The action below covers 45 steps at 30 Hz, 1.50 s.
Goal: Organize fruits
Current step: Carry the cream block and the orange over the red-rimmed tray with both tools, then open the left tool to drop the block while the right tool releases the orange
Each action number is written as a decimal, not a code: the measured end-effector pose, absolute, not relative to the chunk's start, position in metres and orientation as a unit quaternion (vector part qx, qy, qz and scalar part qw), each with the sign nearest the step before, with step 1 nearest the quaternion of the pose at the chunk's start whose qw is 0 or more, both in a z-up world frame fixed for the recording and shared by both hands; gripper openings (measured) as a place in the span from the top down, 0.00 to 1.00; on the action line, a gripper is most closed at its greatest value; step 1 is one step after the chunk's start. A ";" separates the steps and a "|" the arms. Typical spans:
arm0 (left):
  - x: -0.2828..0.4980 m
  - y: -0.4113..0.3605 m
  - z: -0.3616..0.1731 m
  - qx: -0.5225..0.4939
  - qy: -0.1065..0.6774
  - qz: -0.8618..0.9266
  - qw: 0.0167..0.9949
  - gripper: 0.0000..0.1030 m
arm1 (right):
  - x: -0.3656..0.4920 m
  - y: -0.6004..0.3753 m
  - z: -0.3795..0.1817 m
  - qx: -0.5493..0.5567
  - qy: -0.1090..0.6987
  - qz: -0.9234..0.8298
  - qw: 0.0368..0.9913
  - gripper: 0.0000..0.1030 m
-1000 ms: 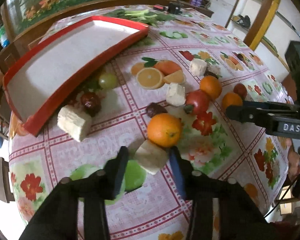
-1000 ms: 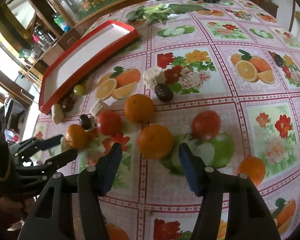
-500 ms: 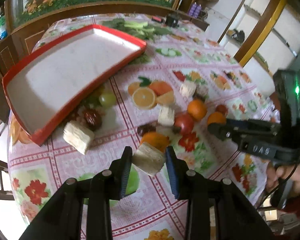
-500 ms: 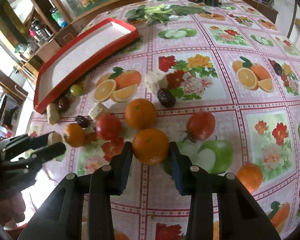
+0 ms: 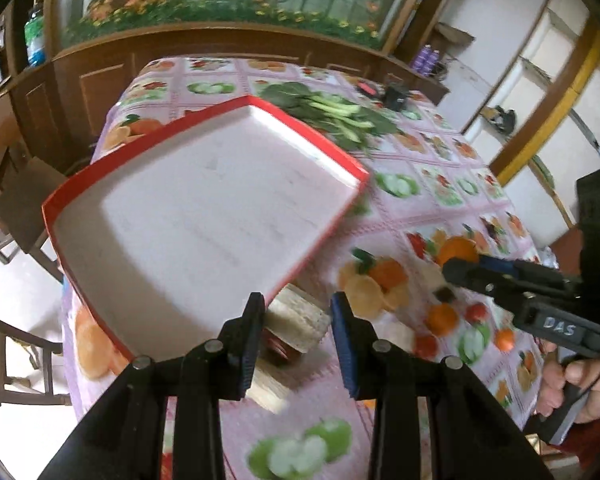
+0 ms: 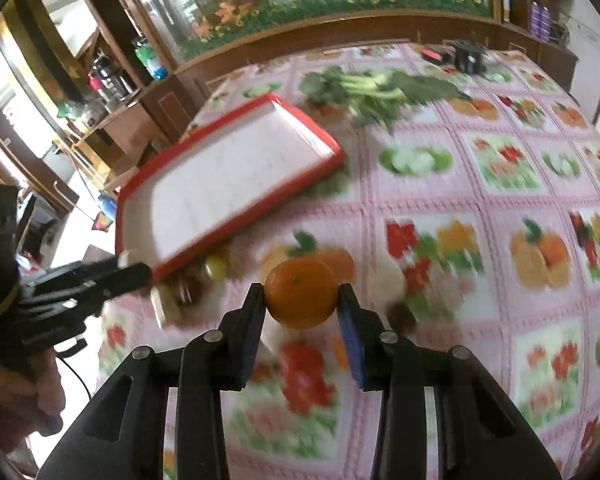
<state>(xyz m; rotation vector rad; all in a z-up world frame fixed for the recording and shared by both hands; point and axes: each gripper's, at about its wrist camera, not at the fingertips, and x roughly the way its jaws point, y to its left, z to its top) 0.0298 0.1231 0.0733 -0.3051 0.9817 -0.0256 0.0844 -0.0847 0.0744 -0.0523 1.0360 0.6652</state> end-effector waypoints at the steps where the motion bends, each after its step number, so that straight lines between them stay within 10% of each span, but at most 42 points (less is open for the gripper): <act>1: 0.036 0.127 0.071 -0.147 0.471 -0.006 0.870 0.65 | 0.092 -0.075 0.075 -0.029 0.483 0.314 0.817 0.66; 38: 0.084 0.161 0.029 -0.100 0.508 0.067 0.853 0.64 | 0.177 0.038 0.022 -0.100 0.532 0.282 0.792 0.64; 45: 0.078 0.163 0.034 -0.106 0.498 0.077 0.857 0.35 | 0.172 0.033 0.035 -0.089 0.520 0.286 0.800 0.54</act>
